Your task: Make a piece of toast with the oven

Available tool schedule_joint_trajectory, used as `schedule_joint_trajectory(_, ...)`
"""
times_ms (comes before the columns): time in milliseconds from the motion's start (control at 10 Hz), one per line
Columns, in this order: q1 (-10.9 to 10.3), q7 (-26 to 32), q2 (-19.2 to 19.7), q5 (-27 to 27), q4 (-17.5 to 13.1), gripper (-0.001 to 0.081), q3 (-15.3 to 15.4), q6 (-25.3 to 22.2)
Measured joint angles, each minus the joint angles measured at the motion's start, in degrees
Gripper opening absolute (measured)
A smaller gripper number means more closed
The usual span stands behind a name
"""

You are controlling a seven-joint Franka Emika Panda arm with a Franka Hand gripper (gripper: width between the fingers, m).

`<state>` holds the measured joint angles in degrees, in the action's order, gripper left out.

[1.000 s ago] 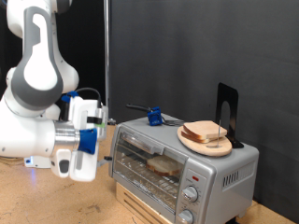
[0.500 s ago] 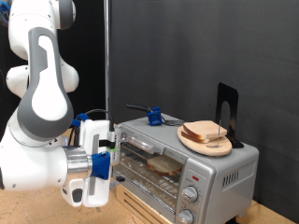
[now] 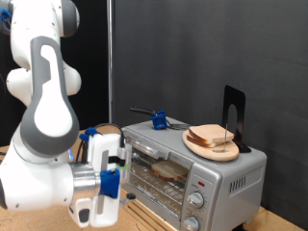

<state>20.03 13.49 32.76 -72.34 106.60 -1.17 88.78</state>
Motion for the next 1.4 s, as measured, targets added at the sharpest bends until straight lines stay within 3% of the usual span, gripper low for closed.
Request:
schedule_joint_trajectory(700,-0.8,-1.0,16.4,-1.1,-22.3,0.0808,2.2,5.2)
schedule_joint_trajectory(1100,-1.1,-7.3,27.2,-1.1,-37.0,0.0808,4.0,2.8)
schedule_joint_trajectory(1200,-1.3,-8.5,28.7,-1.0,-38.9,0.0808,4.4,1.6)
schedule_joint_trajectory(1400,-1.9,-8.8,29.5,-0.7,-39.6,0.0808,4.9,0.3)
